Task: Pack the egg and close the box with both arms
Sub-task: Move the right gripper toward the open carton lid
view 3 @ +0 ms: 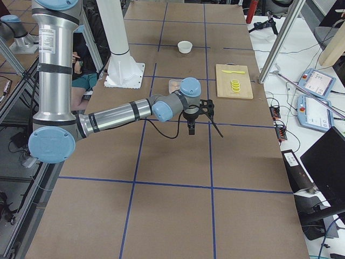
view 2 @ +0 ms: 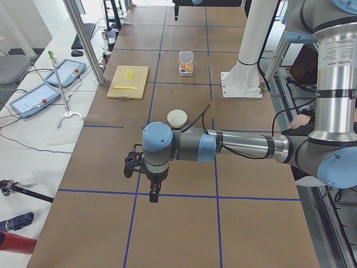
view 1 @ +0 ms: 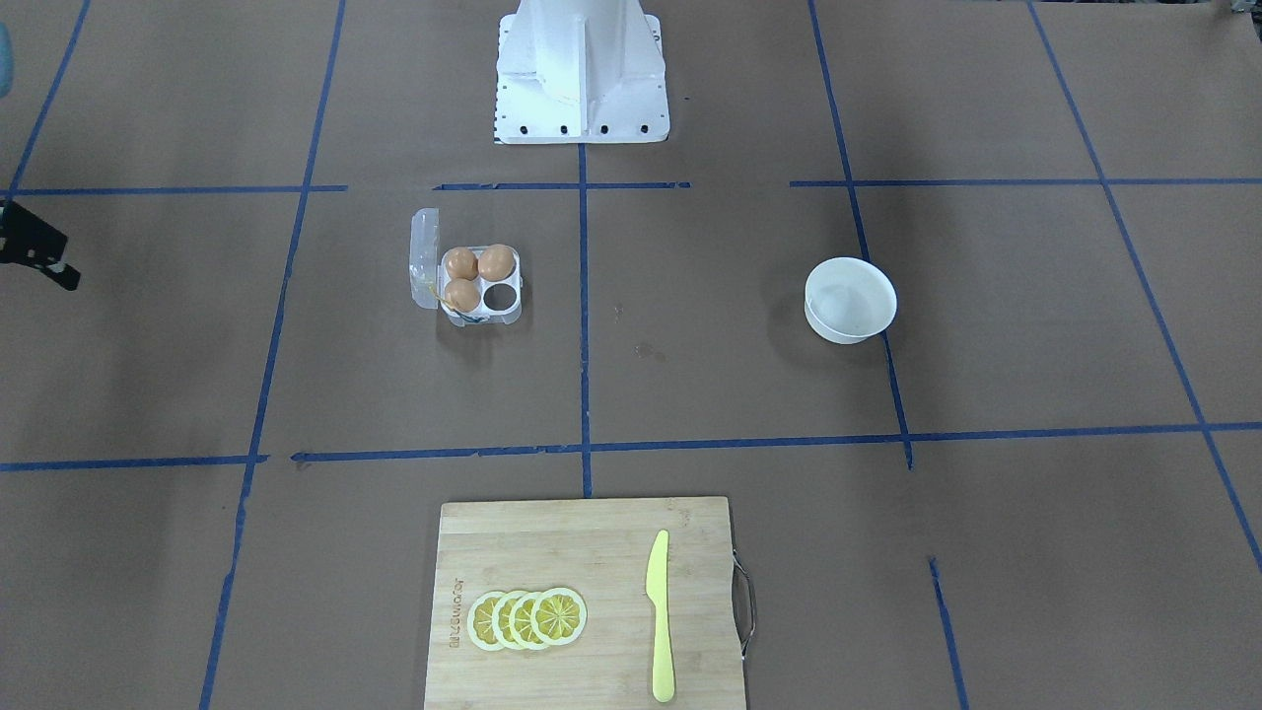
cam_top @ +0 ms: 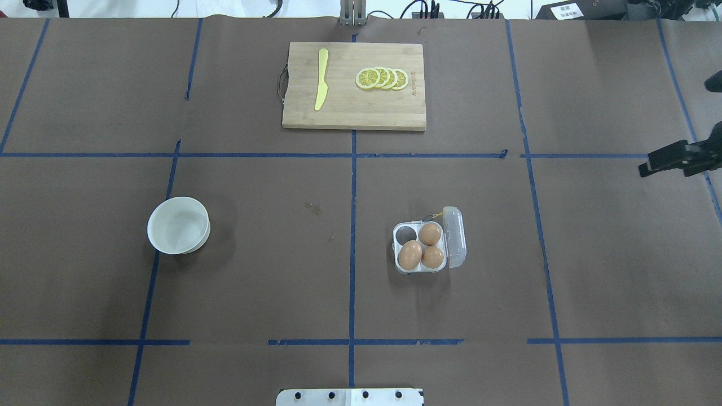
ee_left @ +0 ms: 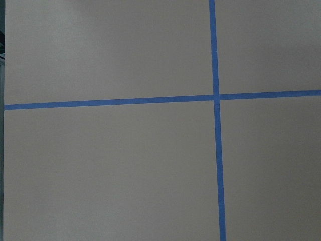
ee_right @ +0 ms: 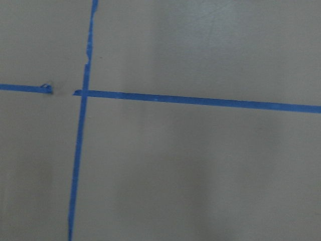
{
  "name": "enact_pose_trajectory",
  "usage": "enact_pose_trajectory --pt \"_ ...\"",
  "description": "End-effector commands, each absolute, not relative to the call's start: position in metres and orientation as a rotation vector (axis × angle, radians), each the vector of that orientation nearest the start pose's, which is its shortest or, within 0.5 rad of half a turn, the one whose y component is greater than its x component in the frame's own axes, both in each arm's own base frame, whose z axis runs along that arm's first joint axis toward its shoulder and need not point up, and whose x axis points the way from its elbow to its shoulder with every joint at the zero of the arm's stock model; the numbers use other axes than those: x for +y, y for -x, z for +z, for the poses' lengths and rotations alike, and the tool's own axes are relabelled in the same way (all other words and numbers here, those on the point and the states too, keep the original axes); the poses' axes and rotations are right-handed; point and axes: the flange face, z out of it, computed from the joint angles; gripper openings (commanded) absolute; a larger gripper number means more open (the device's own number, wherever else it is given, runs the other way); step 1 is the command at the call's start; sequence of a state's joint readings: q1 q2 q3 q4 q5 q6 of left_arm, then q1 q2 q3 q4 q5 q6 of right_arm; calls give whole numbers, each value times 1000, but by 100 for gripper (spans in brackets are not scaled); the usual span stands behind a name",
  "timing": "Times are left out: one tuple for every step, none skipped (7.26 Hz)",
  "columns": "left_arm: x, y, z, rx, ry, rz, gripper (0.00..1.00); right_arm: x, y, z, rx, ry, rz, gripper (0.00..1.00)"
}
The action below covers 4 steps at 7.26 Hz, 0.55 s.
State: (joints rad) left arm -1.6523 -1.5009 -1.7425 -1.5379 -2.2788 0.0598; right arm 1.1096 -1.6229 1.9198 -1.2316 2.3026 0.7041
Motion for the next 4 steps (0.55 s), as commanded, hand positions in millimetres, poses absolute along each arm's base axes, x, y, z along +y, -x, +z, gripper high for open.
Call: enact_pose_trajectory --pt "-460 106 612 703 -123 7 100 -445 261 413 -977 -105 43 100" --pt "-462 106 611 703 -128 8 100 -431 314 375 -1014 -81 80 100" --pt "-465 106 609 702 -132 11 100 -409 352 348 -1037 -77 93 100" --pt "-466 106 608 702 -132 11 100 -389 388 332 -1042 -94 98 100"
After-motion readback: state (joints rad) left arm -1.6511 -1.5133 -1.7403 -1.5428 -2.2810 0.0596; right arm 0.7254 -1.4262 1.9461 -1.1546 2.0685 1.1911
